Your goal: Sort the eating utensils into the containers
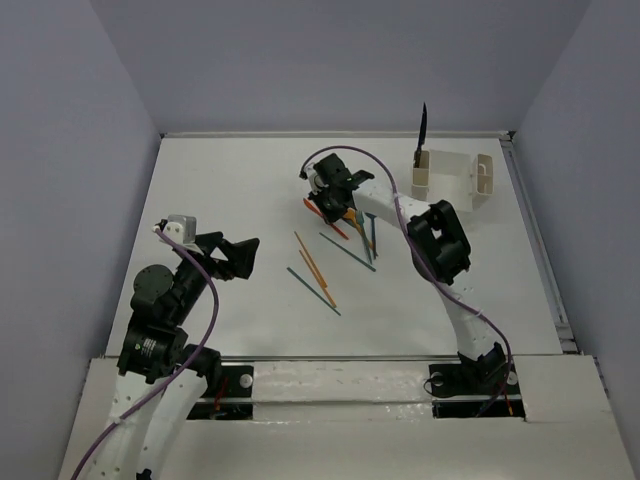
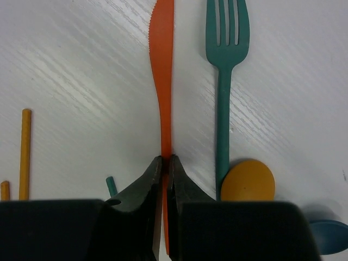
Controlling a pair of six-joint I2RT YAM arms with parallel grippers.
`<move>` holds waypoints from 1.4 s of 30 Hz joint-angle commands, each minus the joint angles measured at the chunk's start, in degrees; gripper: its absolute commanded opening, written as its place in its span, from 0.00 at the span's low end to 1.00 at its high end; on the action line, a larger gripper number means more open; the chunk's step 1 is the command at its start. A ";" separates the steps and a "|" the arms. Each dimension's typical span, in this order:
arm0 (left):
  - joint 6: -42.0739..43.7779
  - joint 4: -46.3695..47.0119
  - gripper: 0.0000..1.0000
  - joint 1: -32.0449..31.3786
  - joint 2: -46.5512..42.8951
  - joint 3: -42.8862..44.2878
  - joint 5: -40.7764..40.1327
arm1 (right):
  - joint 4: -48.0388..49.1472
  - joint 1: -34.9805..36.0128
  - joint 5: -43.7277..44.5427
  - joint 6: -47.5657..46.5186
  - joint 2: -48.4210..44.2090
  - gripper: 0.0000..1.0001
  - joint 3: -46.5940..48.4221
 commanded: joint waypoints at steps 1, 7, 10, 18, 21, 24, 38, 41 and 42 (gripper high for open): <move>-0.08 2.84 0.99 0.35 -0.65 0.14 0.73 | -0.73 0.75 3.26 -1.15 1.93 0.00 2.25; -0.08 2.66 0.99 0.35 -0.73 0.05 0.38 | 11.48 0.75 3.19 0.87 -5.09 0.00 -0.82; -0.08 2.66 0.99 0.35 -0.82 0.14 0.38 | 19.82 0.75 2.40 2.63 -11.32 0.00 -6.68; 0.01 2.66 0.99 0.35 -1.09 0.14 0.46 | 40.93 -4.32 7.32 8.95 -27.32 0.00 -24.18; 0.01 2.66 0.99 0.35 -1.09 0.05 0.64 | 49.96 -10.11 9.07 12.38 -32.77 0.00 -30.68; 0.19 2.84 0.99 0.35 -1.09 0.05 0.73 | 56.64 -16.09 10.21 15.90 -36.47 0.00 -35.44; 0.45 3.01 0.99 0.35 -0.03 0.23 0.90 | 69.50 -29.22 9.25 16.00 -30.51 0.00 -35.02; 0.45 3.01 0.99 0.35 0.58 0.40 0.90 | 72.13 -29.22 9.17 15.64 -28.66 0.00 -35.89; 0.45 3.01 0.99 0.35 0.58 0.40 0.81 | 72.40 -29.22 8.99 15.73 -28.22 0.00 -36.07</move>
